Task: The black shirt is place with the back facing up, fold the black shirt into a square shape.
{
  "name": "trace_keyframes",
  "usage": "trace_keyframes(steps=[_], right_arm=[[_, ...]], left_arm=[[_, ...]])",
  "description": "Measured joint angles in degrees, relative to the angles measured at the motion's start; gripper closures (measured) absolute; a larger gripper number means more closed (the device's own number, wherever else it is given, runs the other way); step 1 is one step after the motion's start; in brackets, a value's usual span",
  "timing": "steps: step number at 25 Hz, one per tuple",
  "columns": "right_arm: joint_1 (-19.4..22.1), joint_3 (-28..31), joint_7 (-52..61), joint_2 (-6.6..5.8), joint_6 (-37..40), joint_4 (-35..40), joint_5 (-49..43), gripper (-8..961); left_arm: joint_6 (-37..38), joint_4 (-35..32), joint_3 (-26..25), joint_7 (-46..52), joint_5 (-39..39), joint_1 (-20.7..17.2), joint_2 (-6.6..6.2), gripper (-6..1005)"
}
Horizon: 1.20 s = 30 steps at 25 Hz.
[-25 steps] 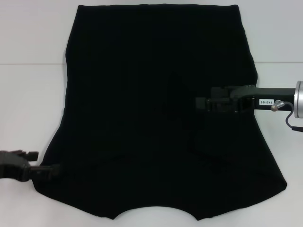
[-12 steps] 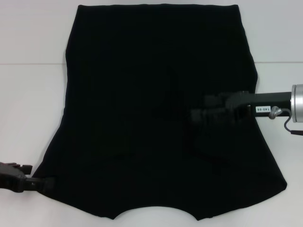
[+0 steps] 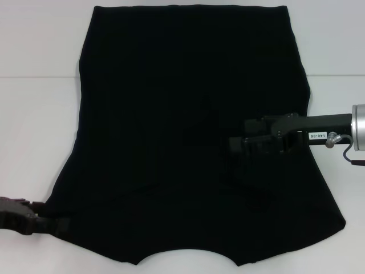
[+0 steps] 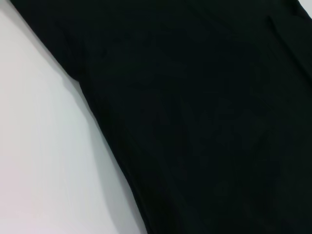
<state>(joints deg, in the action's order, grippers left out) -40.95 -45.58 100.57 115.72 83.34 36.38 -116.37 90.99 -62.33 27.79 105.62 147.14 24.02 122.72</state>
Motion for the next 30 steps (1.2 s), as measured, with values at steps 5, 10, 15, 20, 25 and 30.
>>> trace_keyframes(steps=[5, 10, 15, 20, 25, 30], right_arm=[[0.00, 0.07, 0.10, 0.02, 0.03, 0.12, 0.06, 12], [-0.02, 0.18, 0.04, 0.02, 0.01, 0.29, 0.09, 12], [-0.08, 0.23, -0.02, 0.02, 0.04, 0.45, 0.09, 12], [0.04, 0.24, -0.03, 0.10, 0.11, 0.50, 0.09, 12], [0.33, 0.24, -0.02, 0.11, 0.19, 0.54, 0.09, 12], [0.52, 0.24, 0.44, 0.00, 0.24, 0.54, 0.08, 12]], left_arm=[[0.07, 0.03, 0.56, 0.69, 1.43, -0.02, 0.18, 139], [-0.07, 0.09, 0.75, 2.00, 2.65, 0.42, -0.04, 184], [-0.30, -0.07, 0.80, 2.11, 2.51, 0.58, -0.08, 291], [-0.85, 0.07, 0.99, 1.78, 2.28, 1.15, -0.11, 527], [-1.39, 0.13, 1.21, 1.72, 2.26, 1.41, -0.11, 788], [-1.14, -0.30, 1.27, 1.70, 2.13, 1.44, -0.02, 937]])
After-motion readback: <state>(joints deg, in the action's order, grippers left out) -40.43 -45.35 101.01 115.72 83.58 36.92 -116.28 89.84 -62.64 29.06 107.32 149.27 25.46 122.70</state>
